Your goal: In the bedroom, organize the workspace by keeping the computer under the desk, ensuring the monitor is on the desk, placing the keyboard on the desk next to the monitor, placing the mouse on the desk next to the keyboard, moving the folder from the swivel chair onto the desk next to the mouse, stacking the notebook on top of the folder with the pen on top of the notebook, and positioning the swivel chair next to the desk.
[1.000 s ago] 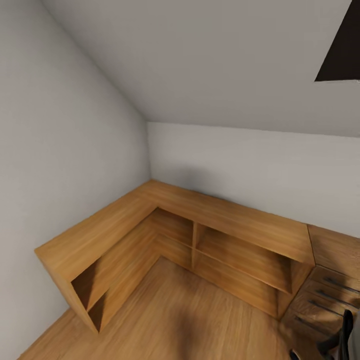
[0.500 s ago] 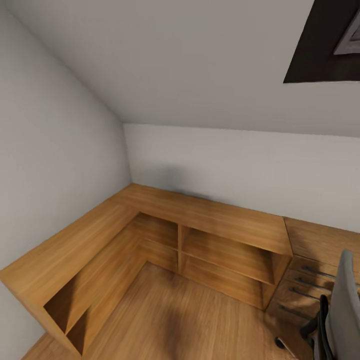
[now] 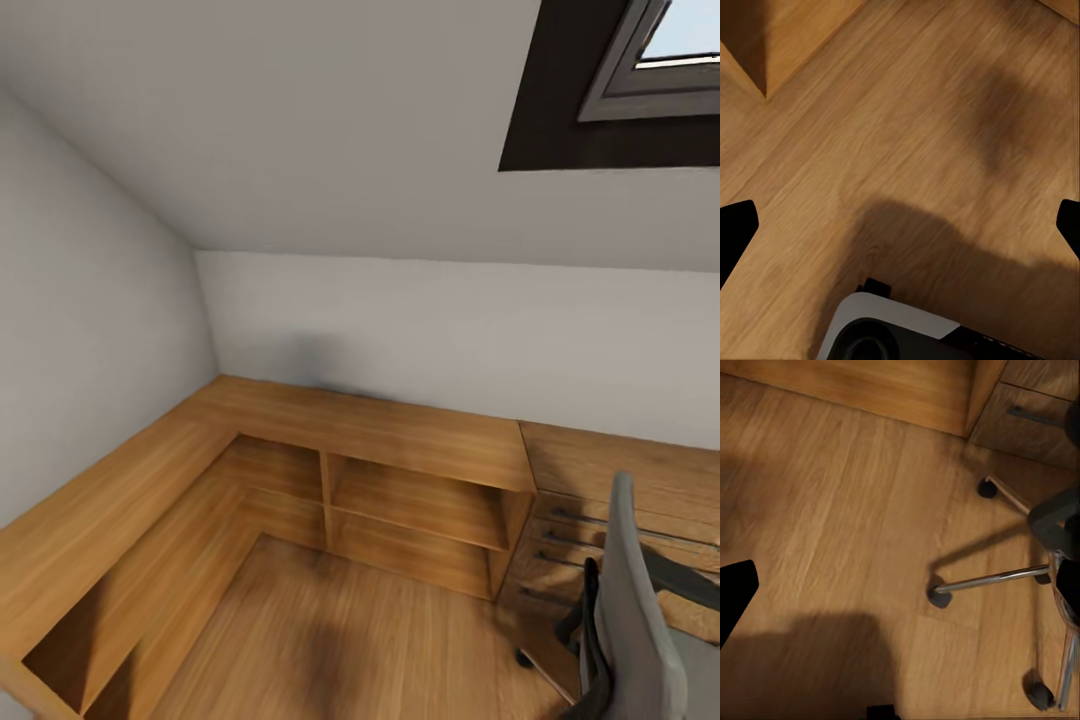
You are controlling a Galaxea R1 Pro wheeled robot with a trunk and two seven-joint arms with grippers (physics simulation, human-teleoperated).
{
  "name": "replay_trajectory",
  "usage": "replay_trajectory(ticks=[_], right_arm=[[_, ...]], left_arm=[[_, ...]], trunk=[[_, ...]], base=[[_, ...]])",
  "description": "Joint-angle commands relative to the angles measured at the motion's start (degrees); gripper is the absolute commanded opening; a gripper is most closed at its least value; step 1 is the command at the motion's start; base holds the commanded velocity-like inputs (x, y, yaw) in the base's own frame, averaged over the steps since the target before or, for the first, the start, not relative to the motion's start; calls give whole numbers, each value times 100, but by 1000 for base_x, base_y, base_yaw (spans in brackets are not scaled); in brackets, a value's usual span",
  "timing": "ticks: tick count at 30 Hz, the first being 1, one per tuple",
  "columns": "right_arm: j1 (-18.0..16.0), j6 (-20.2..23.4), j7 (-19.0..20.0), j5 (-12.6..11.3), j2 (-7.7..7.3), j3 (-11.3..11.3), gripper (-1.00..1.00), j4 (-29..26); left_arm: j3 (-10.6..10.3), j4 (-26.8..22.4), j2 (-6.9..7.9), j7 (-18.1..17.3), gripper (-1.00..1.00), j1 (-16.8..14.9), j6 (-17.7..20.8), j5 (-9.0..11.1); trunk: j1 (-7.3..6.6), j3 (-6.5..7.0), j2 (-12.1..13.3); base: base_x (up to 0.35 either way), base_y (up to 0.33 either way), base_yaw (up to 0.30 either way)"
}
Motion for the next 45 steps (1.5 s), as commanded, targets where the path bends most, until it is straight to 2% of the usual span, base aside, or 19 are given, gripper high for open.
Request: replay_trajectory(ticks=[1,12,34,45], right_arm=[[-8,-12,-48,34,2,14,100,13],[-8,-13,-48,34,2,14,100,10],[-8,-13,-48,34,2,14,100,12],[-8,-12,-48,34,2,14,100,10]], left_arm=[[-6,0,-1,14,100,-3,-18,1],[-6,0,-1,14,100,-3,-19,1],[-6,0,-1,14,100,-3,-19,3],[1,0,3,14,100,-3,-16,4]], trunk=[[3,-10,-12],[3,15,-12],[3,65,-12],[3,90,-12]], base=[[0,0,-273],[21,40,-273],[182,230,-273],[55,31,-273]])
